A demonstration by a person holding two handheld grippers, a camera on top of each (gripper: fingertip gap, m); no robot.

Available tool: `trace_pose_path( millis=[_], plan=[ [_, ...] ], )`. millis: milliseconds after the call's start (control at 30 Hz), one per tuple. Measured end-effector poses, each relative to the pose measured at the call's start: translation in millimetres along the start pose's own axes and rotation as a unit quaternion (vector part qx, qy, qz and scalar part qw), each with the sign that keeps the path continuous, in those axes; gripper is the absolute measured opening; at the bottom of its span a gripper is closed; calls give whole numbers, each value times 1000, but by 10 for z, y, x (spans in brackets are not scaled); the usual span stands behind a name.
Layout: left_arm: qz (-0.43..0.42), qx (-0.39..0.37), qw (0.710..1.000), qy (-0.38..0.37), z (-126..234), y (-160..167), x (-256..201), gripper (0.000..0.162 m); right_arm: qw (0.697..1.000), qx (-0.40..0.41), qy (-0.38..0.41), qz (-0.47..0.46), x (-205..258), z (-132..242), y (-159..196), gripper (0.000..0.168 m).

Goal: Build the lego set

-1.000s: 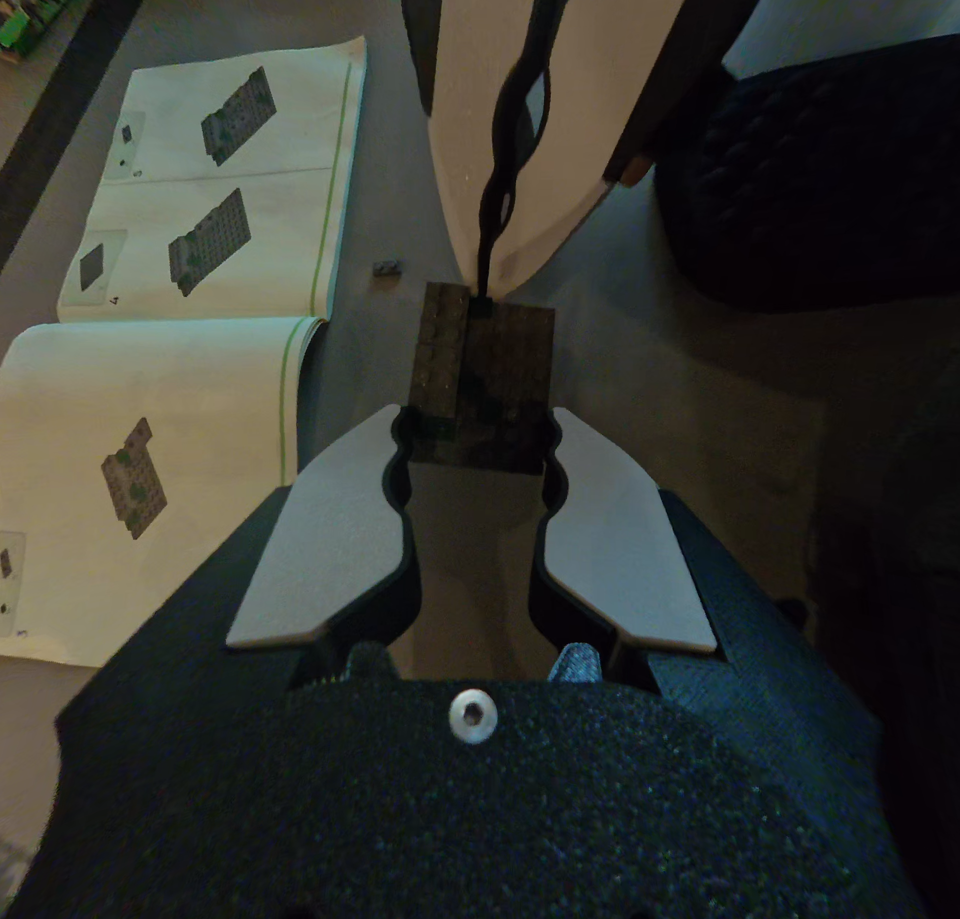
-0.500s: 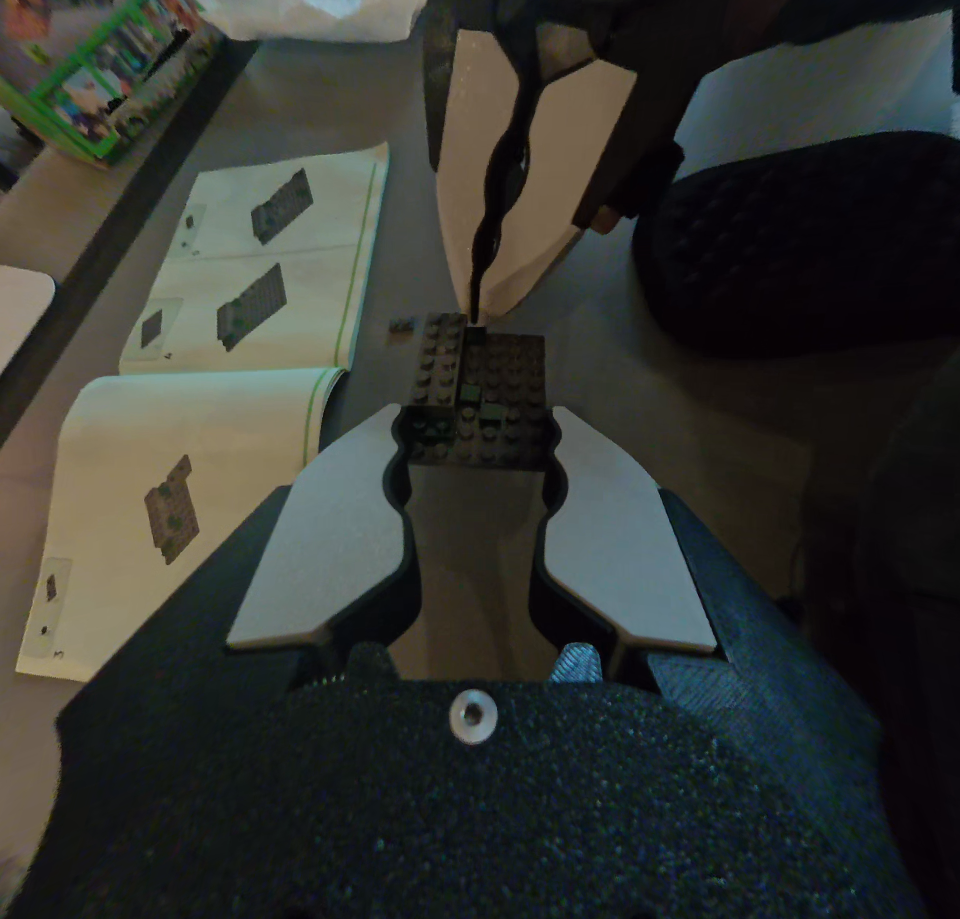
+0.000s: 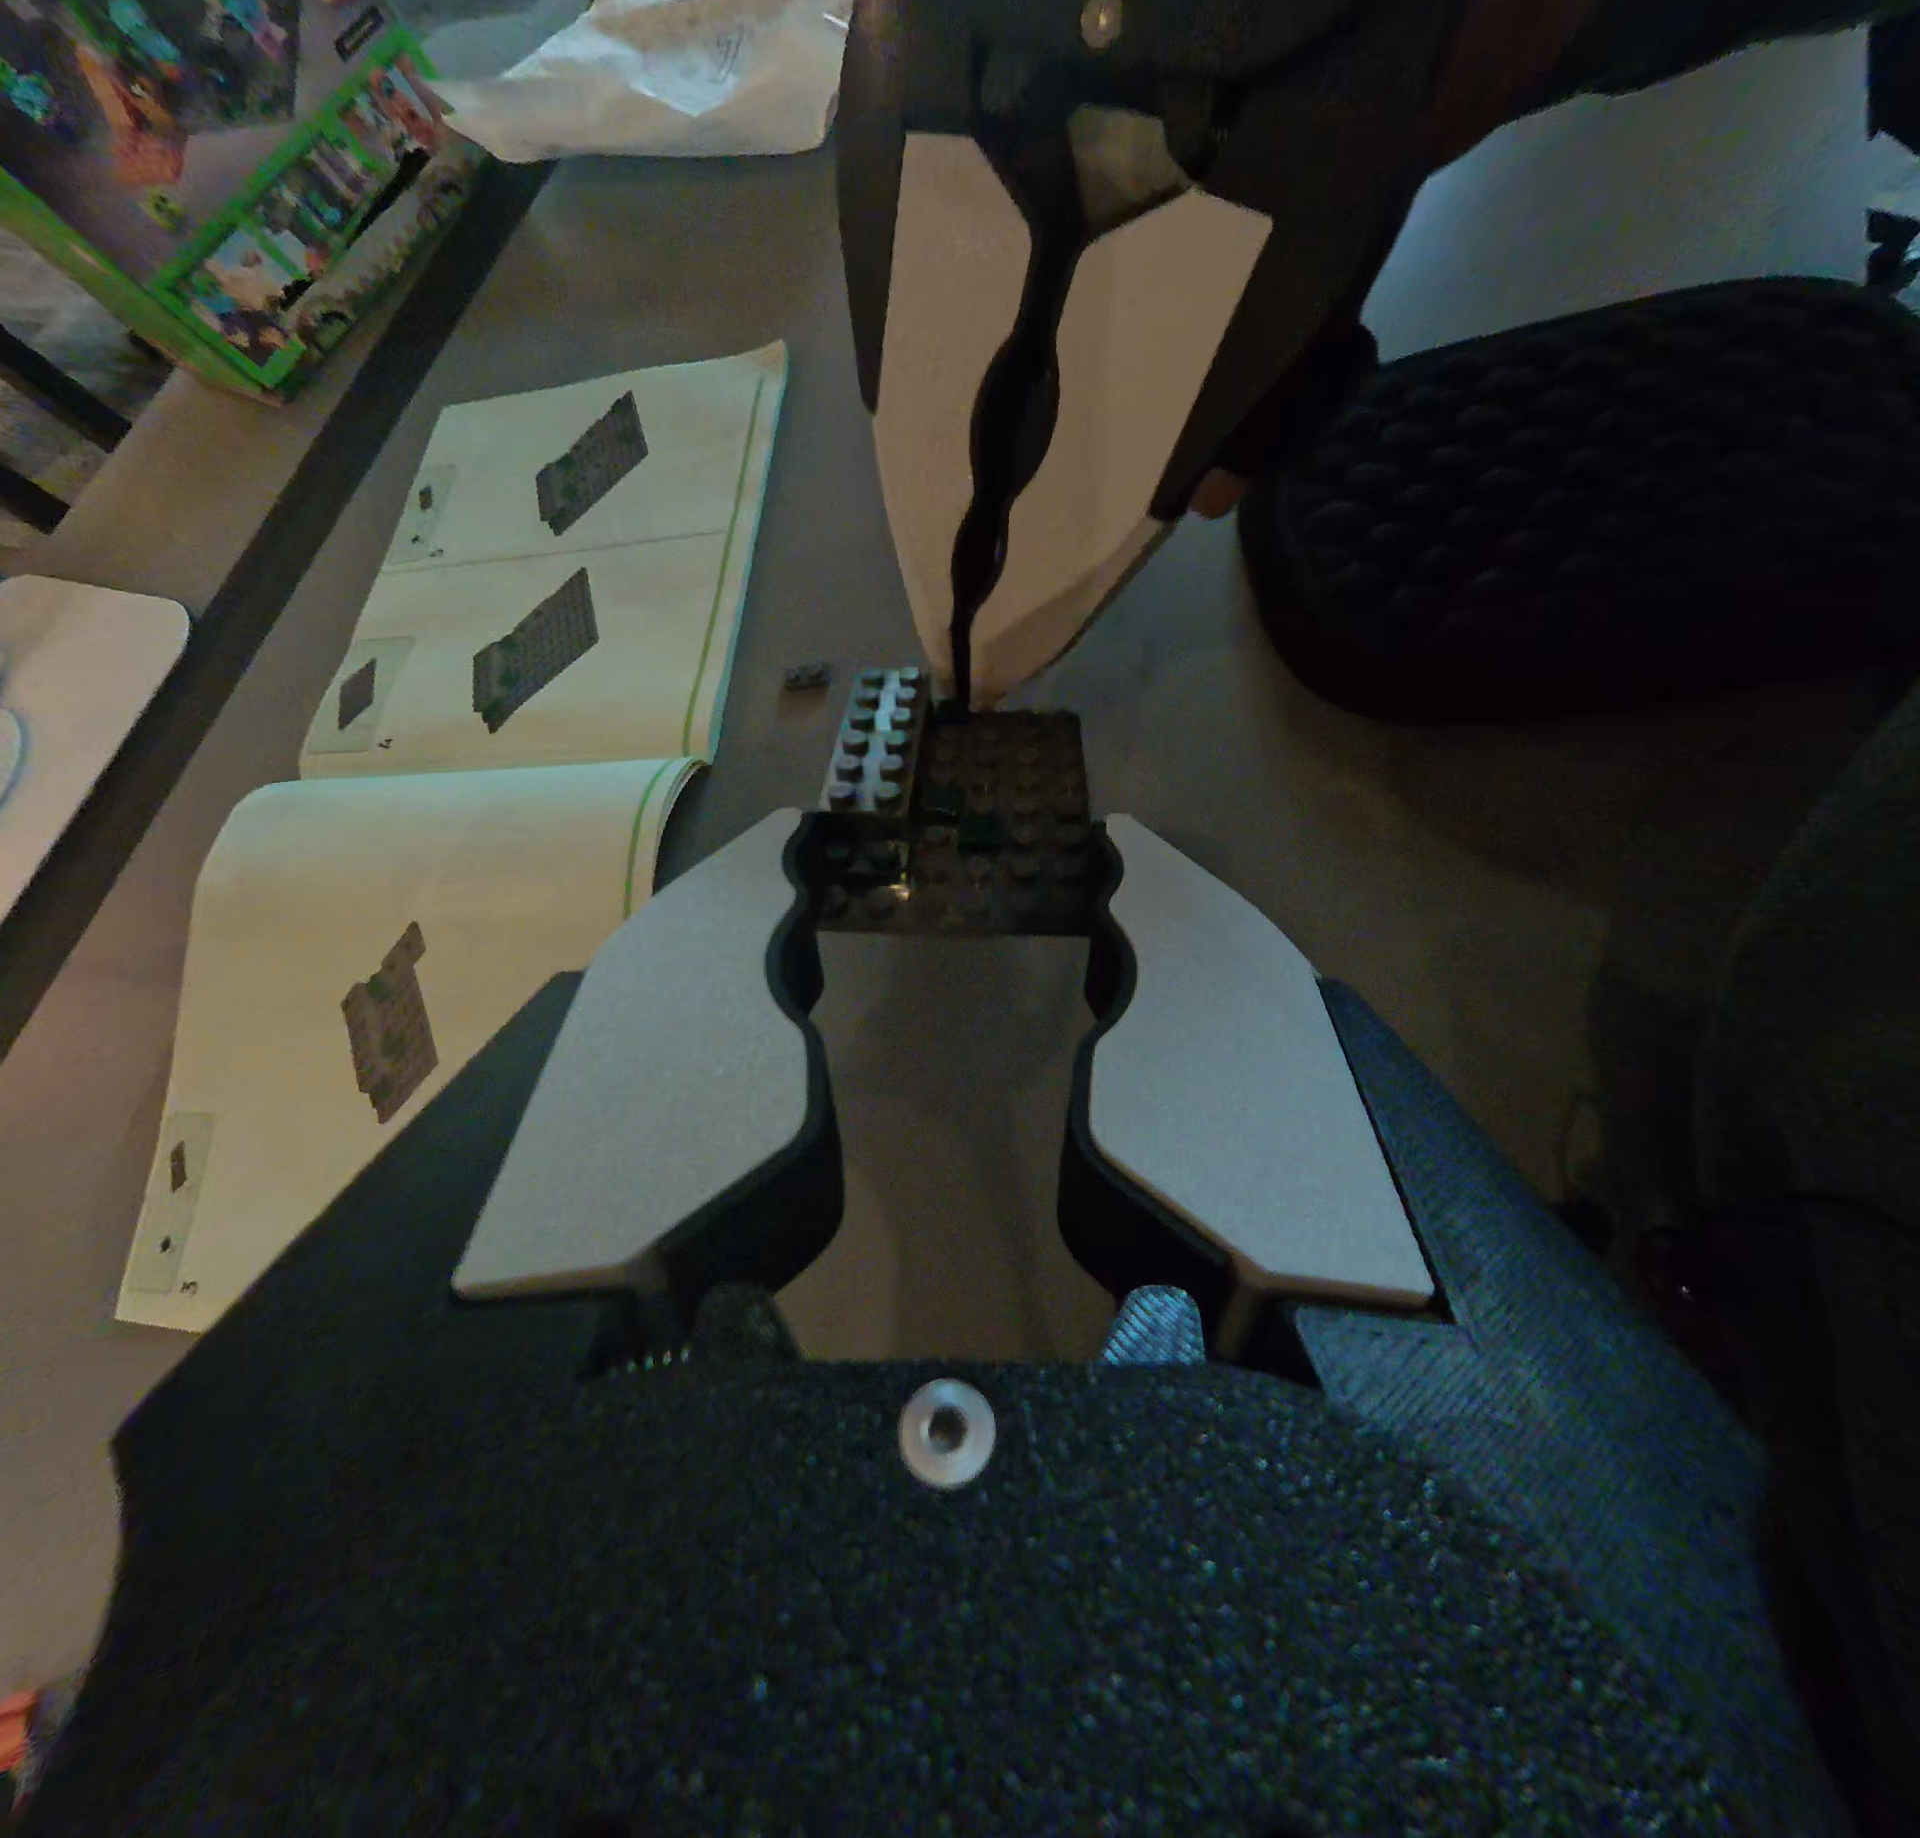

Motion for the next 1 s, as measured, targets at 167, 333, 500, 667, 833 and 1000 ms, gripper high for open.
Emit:
trace_pose_path(
  millis=[167,333,500,667,833,1000],
  plan=[
    [-2,-7,1000,-2,16,-5,-9,49,1000,16,13,12,20,12,-7,0],
    [15,-20,1000,0,61,24,6,49,1000,2,2,-17,-26,70,65,0],
    [14,-29,999,9,62,30,-41,49,999,-9,-16,-28,-20,15,49,0],
    [16,-28,999,12,70,47,-50,49,999,-7,-20,-26,-3,-11,18,0],
    [18,-31,999,9,72,52,-50,49,999,3,-17,-28,6,-20,2,0],
    [21,-38,999,-3,72,48,-60,48,999,-5,-16,-49,15,-44,9,0]
  ],
)
Point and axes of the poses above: each gripper's, where its closed fingertips meet, z back along the fingers, y out of its underside, x = y × z across the jaws, the point moved 7 cm from there along z, back along the fingers, and after that the axes turned 12 degrees about -y, right-handed, at the moved point
